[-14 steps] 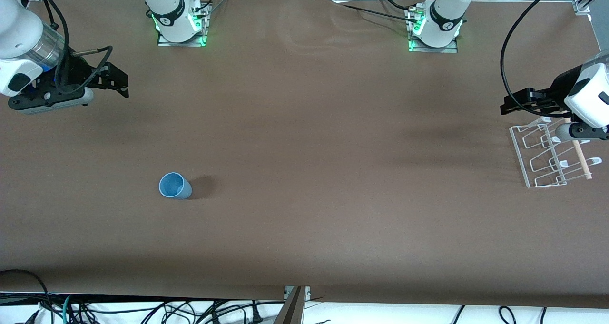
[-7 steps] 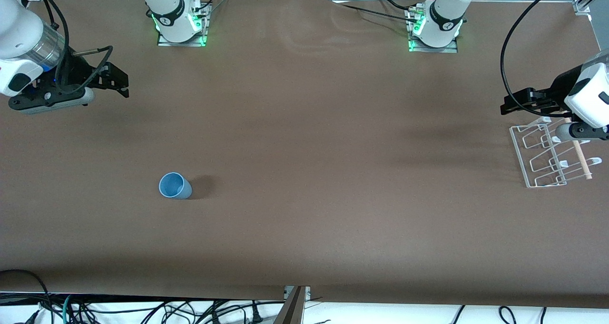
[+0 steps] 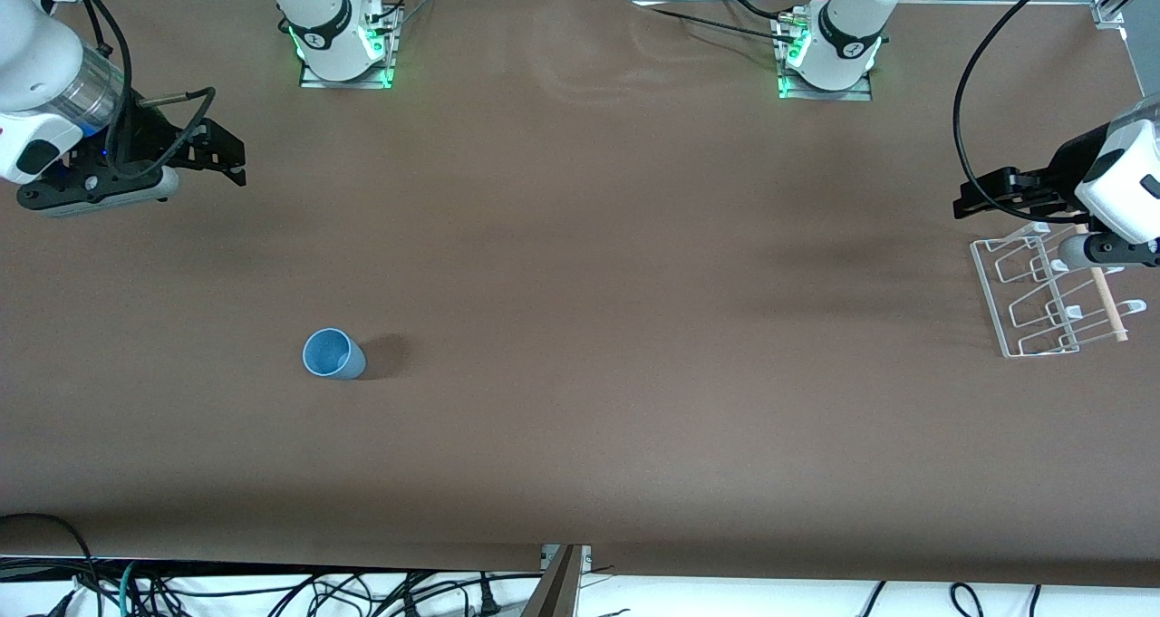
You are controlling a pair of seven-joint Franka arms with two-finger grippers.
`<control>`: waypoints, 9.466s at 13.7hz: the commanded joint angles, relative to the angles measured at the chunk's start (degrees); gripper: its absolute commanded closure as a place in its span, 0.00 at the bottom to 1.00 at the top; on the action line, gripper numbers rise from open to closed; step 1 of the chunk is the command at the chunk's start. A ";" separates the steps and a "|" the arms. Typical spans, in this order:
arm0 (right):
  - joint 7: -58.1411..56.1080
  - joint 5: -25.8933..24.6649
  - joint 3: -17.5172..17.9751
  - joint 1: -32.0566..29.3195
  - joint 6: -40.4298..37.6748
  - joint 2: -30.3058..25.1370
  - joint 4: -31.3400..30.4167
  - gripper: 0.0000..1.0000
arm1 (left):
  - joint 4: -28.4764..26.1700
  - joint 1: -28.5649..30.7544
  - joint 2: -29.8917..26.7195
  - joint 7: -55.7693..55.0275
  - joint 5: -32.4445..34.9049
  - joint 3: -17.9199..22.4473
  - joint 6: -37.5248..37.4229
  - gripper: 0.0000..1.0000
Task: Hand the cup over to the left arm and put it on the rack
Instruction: 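Reach the right gripper down to the blue cup and close on it, then lift the blue cup with the right gripper while the left gripper approaches, then close the left gripper on the cup bottom held by the right gripper, then open the right gripper and withdraw while the left gripper carries the cup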
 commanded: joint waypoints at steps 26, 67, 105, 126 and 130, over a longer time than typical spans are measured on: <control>-3.03 -1.57 0.58 -4.49 36.99 37.19 4.91 0.05 | 2.02 -1.09 1.17 -0.62 0.15 0.05 -1.04 0.00; 82.66 63.18 1.20 29.26 43.14 40.53 26.17 1.00 | -23.38 -3.03 5.74 90.70 -35.01 -8.82 34.47 0.00; 82.84 67.60 0.76 28.65 43.32 40.44 26.53 0.09 | -18.28 -5.75 5.48 86.65 -31.42 -7.35 42.85 1.00; 55.53 37.19 -15.82 24.25 3.82 28.25 21.44 0.00 | -36.63 6.46 -1.12 80.62 64.08 2.95 35.95 1.00; 30.95 27.11 -24.01 24.25 -11.94 19.02 20.91 0.00 | -40.86 8.13 -1.03 72.26 70.00 2.95 39.82 1.00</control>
